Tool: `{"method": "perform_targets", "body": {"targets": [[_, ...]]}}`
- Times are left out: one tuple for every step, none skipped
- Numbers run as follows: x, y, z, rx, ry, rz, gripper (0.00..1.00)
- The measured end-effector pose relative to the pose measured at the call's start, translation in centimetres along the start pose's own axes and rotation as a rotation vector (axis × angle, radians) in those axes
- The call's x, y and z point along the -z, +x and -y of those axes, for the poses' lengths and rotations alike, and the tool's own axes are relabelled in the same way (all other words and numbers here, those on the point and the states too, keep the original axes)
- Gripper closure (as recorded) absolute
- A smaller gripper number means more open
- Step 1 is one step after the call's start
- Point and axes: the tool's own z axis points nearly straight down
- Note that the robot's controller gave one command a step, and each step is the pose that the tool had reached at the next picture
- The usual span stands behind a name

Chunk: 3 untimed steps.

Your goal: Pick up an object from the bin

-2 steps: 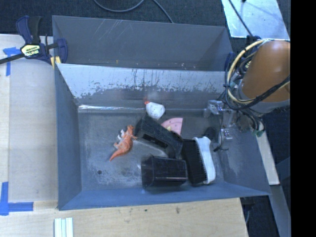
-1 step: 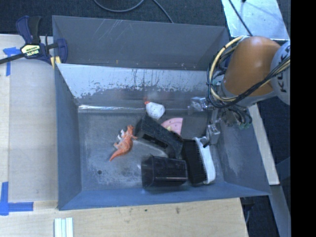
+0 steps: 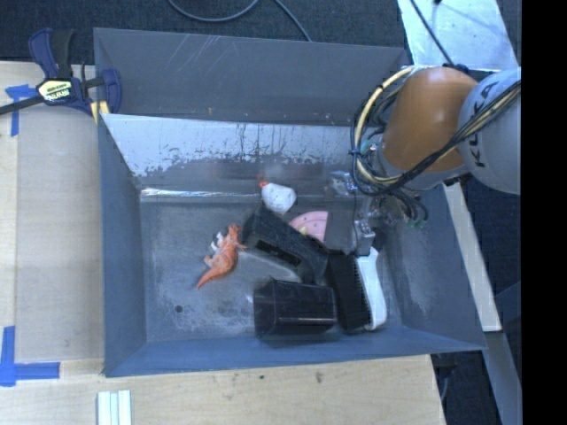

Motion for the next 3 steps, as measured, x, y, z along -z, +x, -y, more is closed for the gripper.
{"method": "perform_targets", "body": {"targets": [[-1.0, -0.2, -1.1, -0.016, -0.003, -0.005, 0.00], [-0.3, -0.3, -4.0, -0.024, 0.004, 0.001, 0.00], [-2.8, -1.3, -15.1, -0.155, -0.003, -0.001, 1.00]]}}
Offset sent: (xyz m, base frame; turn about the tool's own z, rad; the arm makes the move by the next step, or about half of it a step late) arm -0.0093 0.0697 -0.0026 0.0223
